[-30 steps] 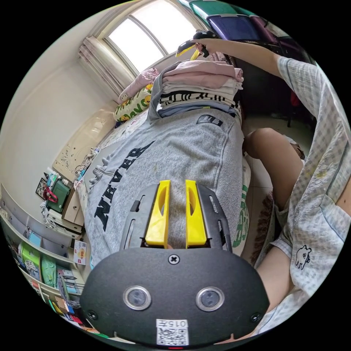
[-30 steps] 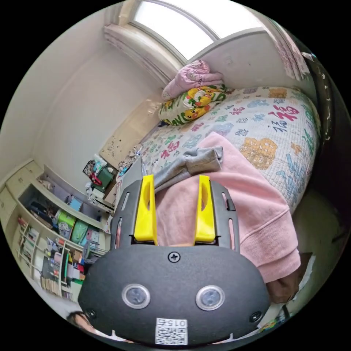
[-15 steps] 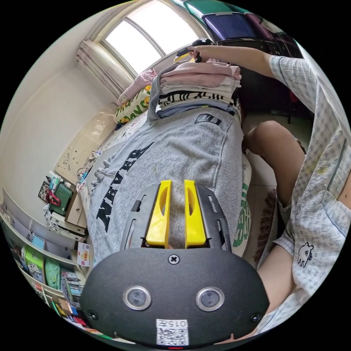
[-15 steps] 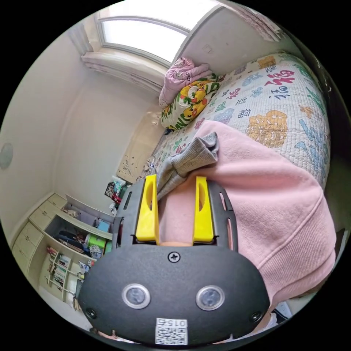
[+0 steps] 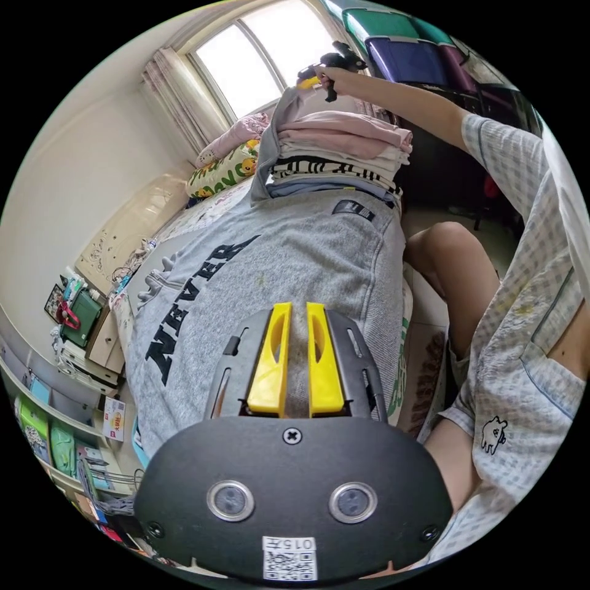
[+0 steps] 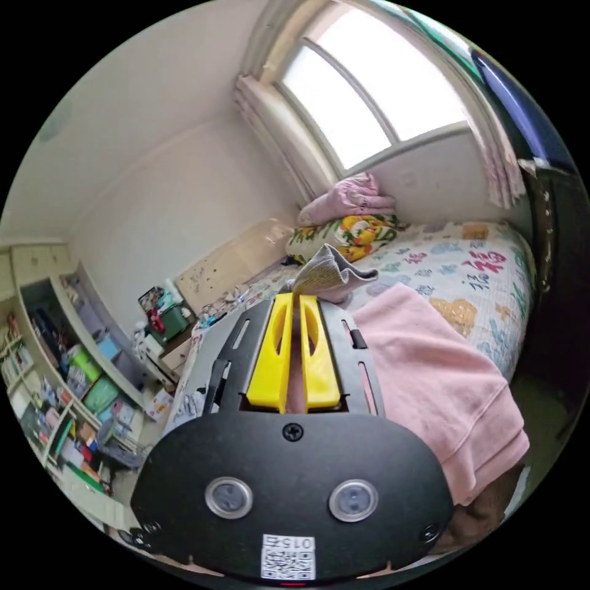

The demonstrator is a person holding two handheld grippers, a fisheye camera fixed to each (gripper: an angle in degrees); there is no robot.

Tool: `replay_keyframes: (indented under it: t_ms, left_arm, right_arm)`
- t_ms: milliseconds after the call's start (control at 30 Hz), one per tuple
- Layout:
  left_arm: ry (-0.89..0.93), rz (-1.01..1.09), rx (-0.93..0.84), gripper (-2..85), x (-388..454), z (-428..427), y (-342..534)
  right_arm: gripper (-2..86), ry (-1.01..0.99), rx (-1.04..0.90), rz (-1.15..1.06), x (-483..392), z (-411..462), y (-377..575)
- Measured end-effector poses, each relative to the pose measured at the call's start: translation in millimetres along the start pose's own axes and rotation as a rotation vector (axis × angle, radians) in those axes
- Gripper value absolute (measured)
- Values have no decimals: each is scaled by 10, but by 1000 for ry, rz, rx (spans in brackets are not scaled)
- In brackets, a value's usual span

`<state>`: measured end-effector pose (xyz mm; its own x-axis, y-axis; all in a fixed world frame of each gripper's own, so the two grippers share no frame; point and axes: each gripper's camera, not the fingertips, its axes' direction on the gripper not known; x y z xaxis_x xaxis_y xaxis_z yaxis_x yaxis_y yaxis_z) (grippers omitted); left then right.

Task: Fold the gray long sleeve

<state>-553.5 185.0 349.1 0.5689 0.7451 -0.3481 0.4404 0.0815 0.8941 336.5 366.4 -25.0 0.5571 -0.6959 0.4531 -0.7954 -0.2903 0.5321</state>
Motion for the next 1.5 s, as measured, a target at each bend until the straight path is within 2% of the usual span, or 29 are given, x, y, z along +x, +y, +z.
replay_keyframes:
  t_ms: [67,200,267,333,433,500,567,667,800,1000,1100,1233,1333,1500]
  left_arm:
    - [15,-40,10,21,-161,-5,129]
    - [71,-149,84,26,-588,-125,514]
    - [107,-243,158,44,-860,-249,767]
    - [188,-442,291,79,-1339,-406,1257]
    - [332,-688,416,139,-1867,-407,1946]
    - [412,-776,416,156,-2050,-305,2213]
    - [479,-795,416,163,-2127,-238,2347]
    - [458,-745,422,163,-2051,-337,2345]
    - [290,-546,358,153,-1630,-646,2018]
    - [-75,-300,170,129,-782,-836,1508]
    - [-164,-191,59,124,-386,-723,1237]
    - [-290,-195,-15,33,-153,-704,1071]
    - [-352,-173,-49,19,-14,-766,1014]
    - [-646,-158,-71,12,189,-1057,1104]
  right_arm:
    - [10,-135,-40,-168,-568,28,317]
    - [10,-394,-180,-584,-1788,118,1589]
    - [11,-511,-284,-701,-2094,189,2276]
    - [12,-653,-439,-821,-2294,318,3196]
    - [10,-680,-576,-930,-2341,469,4073]
    - [9,-684,-526,-991,-2321,366,4339]
    - [8,-667,-461,-1067,-2352,179,4460]
    - [7,-626,-391,-1168,-2331,2,4744]
    - [7,-600,-384,-1184,-2231,-50,4948]
    - [5,-715,-494,-1072,-1945,-4,4855]
    - [4,-801,-535,-999,-1819,42,4779]
    - [-3,-871,-591,-1016,-1757,91,4842]
    - [-5,-999,-625,-1029,-1712,71,4868]
    - [-6,-777,-488,-1033,-1517,97,4692]
